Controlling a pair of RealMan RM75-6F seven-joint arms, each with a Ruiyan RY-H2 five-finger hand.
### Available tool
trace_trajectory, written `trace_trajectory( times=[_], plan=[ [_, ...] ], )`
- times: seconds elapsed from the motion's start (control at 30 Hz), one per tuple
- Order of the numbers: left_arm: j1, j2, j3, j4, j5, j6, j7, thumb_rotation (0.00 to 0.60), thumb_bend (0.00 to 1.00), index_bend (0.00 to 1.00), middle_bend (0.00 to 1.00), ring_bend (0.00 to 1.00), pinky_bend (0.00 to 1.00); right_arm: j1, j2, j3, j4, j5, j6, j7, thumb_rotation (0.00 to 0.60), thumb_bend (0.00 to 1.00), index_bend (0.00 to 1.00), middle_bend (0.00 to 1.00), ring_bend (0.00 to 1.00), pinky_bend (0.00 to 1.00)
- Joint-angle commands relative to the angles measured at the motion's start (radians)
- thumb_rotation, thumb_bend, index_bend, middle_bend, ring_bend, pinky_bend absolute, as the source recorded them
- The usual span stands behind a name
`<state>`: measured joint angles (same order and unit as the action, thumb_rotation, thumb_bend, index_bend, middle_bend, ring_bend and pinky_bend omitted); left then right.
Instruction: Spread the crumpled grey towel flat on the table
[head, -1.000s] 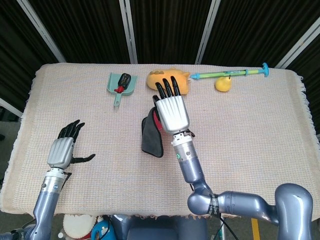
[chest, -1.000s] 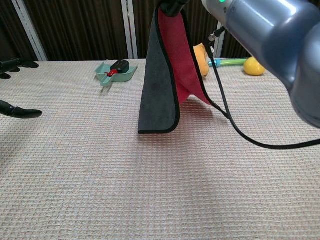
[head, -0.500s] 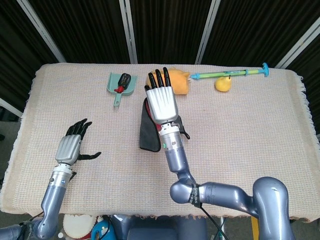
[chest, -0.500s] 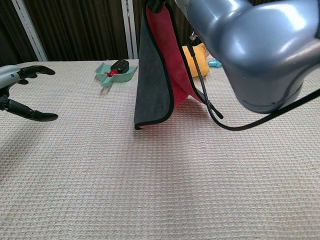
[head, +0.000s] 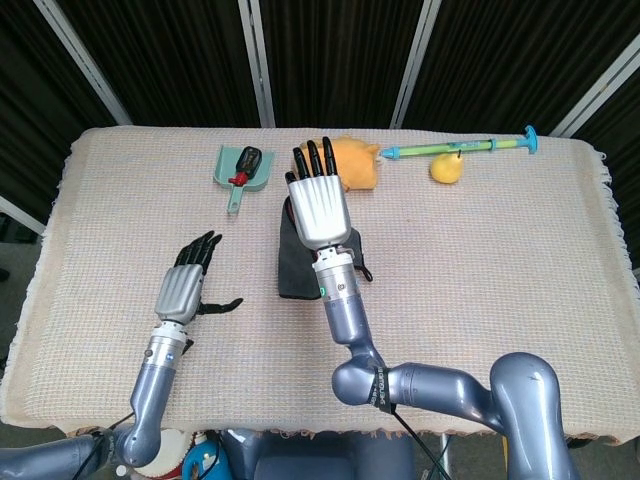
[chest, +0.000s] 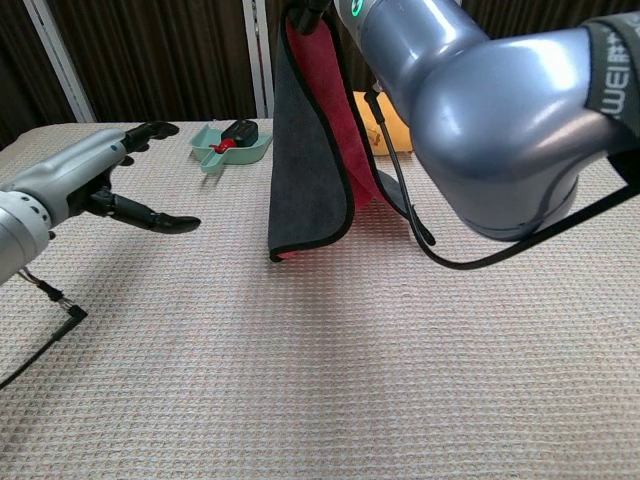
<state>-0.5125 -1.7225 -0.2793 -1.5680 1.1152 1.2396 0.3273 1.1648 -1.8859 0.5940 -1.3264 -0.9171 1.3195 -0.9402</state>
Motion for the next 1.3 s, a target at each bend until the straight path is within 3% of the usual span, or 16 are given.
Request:
trace_trajectory(
  times=[0.03,0.3,0.8,1.3],
  plan=[
    [-0.024,-0.038,-0.01,0.015,-0.007,0.017,0.037,0.6,0.0,0.0,0.0,0.0,0.08,-0.002,0.006,-0.004,-0.016,0.002,0.011,-0.004,0.6,0.55,0.63,0.22,0.12,0.07],
    [-0.058,-0.127,-0.005,0.095,-0.001,0.046,0.101,0.6,0.0,0.0,0.0,0.0,0.07,-0.007,0.02,-0.016,-0.063,0.0,0.041,-0.023,0.6,0.55,0.63,0.22,0.12,0.07],
    [-0.086,-0.236,0.014,0.241,0.026,0.045,0.09,0.6,0.0,0.0,0.0,0.0,0.07,-0.015,0.049,-0.032,-0.119,0.01,0.076,-0.041,0.6,0.55,0.63,0.22,0.12,0.07],
    [-0.138,-0.321,-0.014,0.367,0.053,0.025,0.075,0.6,0.0,0.0,0.0,0.0,0.07,-0.013,0.07,-0.038,-0.141,0.011,0.088,-0.037,0.6,0.55,0.63,0.22,0.12,0.07]
  ],
)
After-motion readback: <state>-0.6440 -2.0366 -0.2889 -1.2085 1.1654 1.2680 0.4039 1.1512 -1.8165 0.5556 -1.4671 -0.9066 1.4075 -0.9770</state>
